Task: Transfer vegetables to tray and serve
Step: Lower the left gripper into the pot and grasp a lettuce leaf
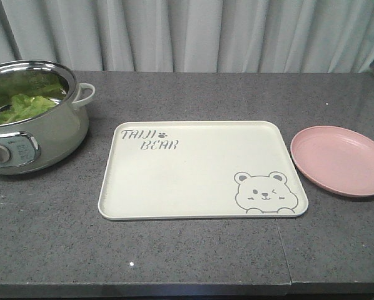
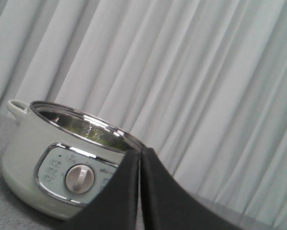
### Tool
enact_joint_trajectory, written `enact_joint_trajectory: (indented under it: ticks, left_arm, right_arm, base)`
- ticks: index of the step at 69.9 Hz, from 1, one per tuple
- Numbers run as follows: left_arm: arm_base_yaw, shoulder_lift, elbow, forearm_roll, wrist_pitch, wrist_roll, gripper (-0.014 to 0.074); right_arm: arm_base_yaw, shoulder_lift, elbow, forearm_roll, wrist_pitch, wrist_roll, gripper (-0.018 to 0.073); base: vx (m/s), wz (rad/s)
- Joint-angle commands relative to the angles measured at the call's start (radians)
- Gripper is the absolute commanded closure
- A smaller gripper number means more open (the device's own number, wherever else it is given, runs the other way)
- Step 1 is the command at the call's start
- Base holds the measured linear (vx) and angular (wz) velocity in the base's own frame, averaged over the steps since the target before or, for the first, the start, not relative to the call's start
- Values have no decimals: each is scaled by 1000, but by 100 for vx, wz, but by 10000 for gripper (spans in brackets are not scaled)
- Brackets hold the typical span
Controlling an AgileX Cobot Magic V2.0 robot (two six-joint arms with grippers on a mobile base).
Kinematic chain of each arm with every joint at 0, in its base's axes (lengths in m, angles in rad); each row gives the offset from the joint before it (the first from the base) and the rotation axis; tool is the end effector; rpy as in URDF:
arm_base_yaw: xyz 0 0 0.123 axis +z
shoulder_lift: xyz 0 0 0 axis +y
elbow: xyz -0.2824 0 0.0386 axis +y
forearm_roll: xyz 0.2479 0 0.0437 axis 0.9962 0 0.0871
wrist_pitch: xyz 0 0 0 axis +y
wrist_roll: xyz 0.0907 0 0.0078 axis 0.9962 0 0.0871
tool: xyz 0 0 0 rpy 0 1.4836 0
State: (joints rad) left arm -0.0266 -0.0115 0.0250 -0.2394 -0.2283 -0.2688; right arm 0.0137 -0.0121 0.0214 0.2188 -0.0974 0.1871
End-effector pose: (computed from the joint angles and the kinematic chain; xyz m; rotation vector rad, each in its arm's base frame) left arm 0.0527 0.0035 0.2251 -0.3482 1.2388 -0.4204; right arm 0.0551 -0.0011 0.2151 0.2905 1.3756 0.3330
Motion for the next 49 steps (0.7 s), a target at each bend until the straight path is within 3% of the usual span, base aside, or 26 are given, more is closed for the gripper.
enact_joint_trajectory:
  ticks: [1, 9, 17, 18, 25, 34, 49]
  left_arm:
    - [0, -14, 8, -5, -110, -112, 598]
    - [0, -14, -76, 37, -35, -172, 570]
    - [0, -13, -194, 88, 119, -170, 501]
    - [0, 82, -398, -23, 228, -124, 188]
    - [0, 239, -560, 82, 333, -20, 188]
    - [0, 474, -805, 194, 479, 70, 188]
    - [0, 871, -1239, 357, 793, 98, 187]
  right_arm:
    - [-5, 17, -85, 0, -5, -3, 556]
    - [-5, 94, -246, -5, 97, -33, 507]
    - [-5, 197, -394, 4, 184, -86, 367]
    - [-5, 435, -533, 48, 130, -160, -79]
    - [-5, 512, -625, 50, 222, -257, -62]
    - [-5, 596, -687, 52, 289, -295, -37]
    - [-5, 671, -691, 52, 330, -300, -25]
  base:
    - [0, 0]
    - [0, 0]
    - [0, 0]
    - [0, 0]
    - [0, 0]
    - [0, 0]
    - [0, 0]
